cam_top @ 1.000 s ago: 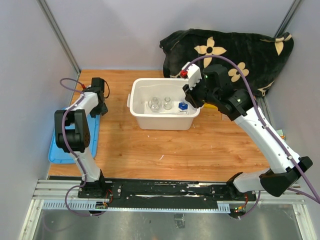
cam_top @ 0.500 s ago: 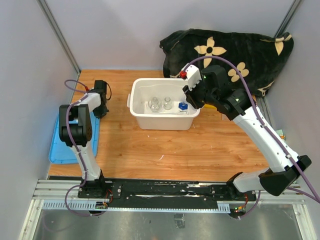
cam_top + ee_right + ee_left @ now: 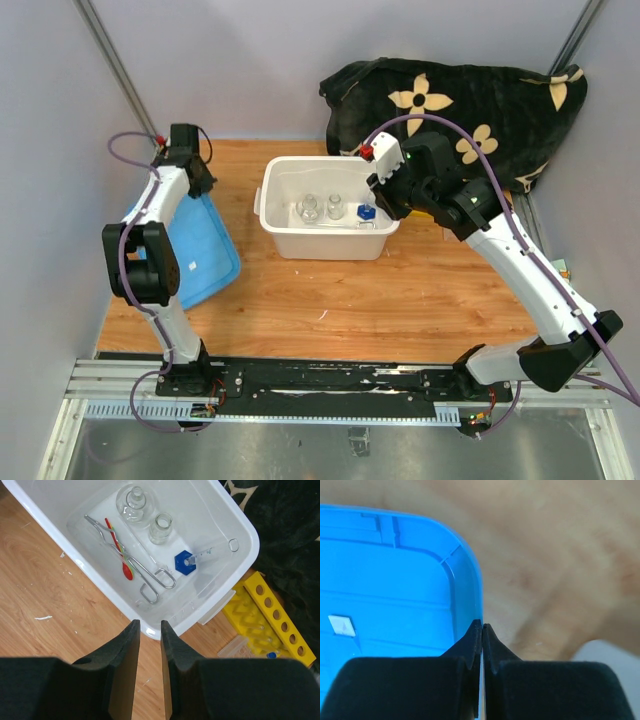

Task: Organize the chemistry lab equipment
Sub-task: Pick up the storage box lid at the center of the board.

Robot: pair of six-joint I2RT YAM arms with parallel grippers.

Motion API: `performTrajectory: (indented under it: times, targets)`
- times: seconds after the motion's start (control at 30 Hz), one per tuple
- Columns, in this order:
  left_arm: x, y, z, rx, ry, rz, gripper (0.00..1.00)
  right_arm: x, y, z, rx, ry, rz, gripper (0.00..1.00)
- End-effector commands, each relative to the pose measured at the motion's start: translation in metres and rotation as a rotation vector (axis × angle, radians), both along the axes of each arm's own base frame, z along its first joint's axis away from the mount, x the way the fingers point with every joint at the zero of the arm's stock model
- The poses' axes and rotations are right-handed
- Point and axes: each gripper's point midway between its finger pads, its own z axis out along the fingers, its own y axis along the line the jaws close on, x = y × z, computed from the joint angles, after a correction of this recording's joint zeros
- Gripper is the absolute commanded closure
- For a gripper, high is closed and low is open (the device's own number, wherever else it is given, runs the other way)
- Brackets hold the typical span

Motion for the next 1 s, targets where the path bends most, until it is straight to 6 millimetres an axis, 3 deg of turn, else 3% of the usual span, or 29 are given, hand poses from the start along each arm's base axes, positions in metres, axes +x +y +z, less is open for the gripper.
performTrajectory:
  times: [0.0,0.17,0.4,0.57,0.77,0.97]
  targets:
    - [0.032,-0.011,0.115,-0.044,-0.254,-0.038,1.00,-0.004,-0.004,0.003,-0.013,-0.020,0.000,0.75]
    - [0.034,-0.018,0.192,-0.078,-0.424,-0.049,1.00,-0.002,-0.001,0.002,-0.014,-0.018,0.005,0.75]
    - [0.015,-0.058,0.274,-0.342,-0.776,-0.092,1.00,0.006,0.003,0.000,-0.015,-0.020,0.002,0.75]
    - [0.001,-0.083,0.314,-0.501,-0.918,-0.150,1.00,0.015,0.009,-0.002,0.012,-0.027,-0.024,0.75]
    - [-0.023,-0.081,0.388,-0.445,-1.114,-0.172,1.00,0.015,0.018,-0.005,0.066,-0.035,-0.003,0.73]
    - [-0.052,-0.081,0.448,-0.442,-1.240,-0.196,1.00,-0.005,0.052,0.017,0.287,-0.023,0.130,0.55]
